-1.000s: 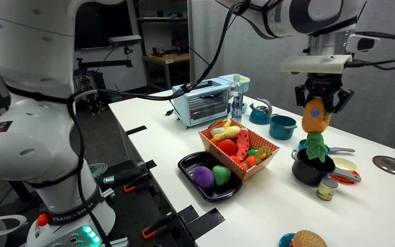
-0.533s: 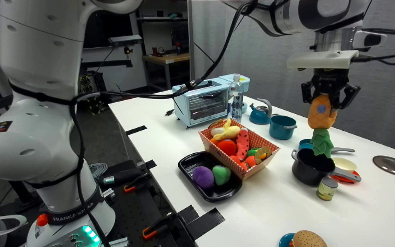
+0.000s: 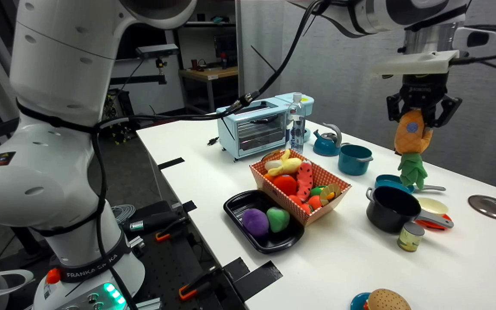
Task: Put the orange toy into the black pot.
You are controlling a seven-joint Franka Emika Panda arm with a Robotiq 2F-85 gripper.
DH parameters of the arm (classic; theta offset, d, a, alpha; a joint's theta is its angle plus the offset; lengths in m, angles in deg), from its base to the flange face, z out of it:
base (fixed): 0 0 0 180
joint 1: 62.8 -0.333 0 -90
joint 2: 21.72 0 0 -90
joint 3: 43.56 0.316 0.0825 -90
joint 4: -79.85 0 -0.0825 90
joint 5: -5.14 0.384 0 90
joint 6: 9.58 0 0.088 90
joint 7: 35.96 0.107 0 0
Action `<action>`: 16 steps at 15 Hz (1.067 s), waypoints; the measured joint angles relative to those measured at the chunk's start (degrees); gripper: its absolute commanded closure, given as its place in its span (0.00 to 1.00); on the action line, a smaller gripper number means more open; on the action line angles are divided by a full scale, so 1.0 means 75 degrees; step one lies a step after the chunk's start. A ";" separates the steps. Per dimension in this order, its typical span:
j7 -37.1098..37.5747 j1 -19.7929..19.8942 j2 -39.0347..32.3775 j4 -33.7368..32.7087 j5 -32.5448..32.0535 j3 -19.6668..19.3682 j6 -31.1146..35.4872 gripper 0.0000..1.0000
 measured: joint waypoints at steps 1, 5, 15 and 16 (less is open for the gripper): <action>0.0028 0.0000 -0.0072 -0.0141 0.0000 0.0004 -0.0102 0.52; 0.0068 0.0000 -0.0350 -0.0635 0.0000 0.0031 -0.0574 0.22; 0.0068 0.0067 -0.0739 -0.1078 0.0000 0.0045 -0.0809 0.00; 0.0068 0.0079 -0.0743 -0.1079 0.0000 0.0047 -0.0809 0.00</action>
